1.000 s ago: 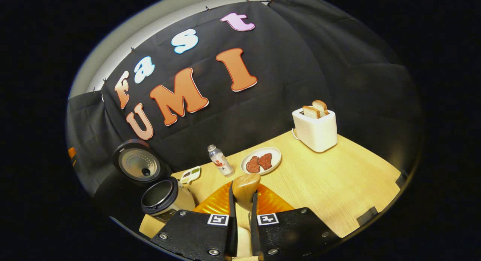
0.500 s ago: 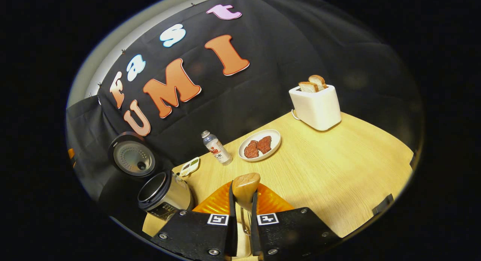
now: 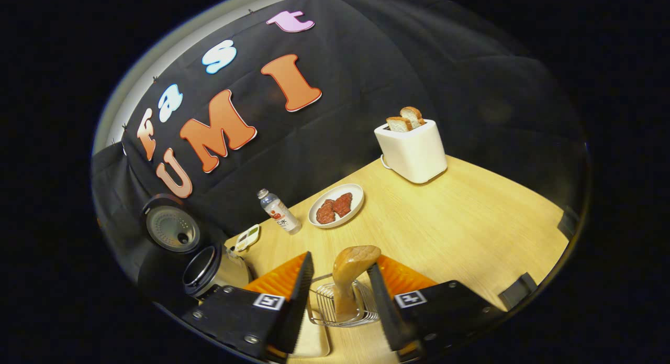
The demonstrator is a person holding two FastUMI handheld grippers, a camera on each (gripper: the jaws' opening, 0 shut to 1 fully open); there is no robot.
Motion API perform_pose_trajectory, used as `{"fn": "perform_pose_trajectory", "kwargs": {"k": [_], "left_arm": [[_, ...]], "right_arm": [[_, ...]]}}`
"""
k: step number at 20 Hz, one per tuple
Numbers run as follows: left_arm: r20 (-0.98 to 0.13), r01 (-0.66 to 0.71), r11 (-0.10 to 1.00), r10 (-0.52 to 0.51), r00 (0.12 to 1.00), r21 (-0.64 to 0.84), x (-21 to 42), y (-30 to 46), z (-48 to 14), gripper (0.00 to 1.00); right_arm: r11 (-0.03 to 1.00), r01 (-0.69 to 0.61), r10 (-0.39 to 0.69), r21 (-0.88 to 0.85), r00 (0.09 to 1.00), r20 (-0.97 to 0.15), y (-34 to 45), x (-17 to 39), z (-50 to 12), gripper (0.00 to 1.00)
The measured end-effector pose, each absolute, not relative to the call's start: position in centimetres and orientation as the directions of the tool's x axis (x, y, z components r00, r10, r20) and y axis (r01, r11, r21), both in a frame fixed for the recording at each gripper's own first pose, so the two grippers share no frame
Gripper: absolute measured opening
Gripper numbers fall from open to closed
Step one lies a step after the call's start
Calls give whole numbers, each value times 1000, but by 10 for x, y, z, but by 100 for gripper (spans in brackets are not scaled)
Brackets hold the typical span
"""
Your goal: Close the left gripper, press the button to open the rice cooker; take a wooden spoon from the chopstick holder with the right hand, scoop a spoonful of rice and pour it into the rice cooker, then put the wooden spoon back into the chopstick holder.
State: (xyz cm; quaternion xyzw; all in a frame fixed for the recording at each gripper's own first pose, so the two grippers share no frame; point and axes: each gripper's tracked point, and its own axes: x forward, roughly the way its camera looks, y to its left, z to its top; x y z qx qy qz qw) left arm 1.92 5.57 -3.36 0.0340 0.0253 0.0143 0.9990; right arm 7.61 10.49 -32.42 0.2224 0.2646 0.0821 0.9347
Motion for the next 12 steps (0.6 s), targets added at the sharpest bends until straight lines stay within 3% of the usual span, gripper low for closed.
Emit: {"fn": "perform_pose_trajectory", "kwargs": {"k": [3, 6, 12], "left_arm": [[-45, -18, 998, 20, 999, 60, 21, 53, -32, 99], [-61, -7, 999, 10, 998, 48, 29, 49, -35, 98], [-77, 45, 999, -46, 996, -21, 59, 31, -28, 99]], "right_arm": [[924, -35, 218, 381, 866, -449, 90, 77, -305, 94], [942, -43, 194, 331, 879, -437, 82, 79, -272, 95], [961, -90, 169, 263, 939, -298, 77, 89, -161, 94]]}}
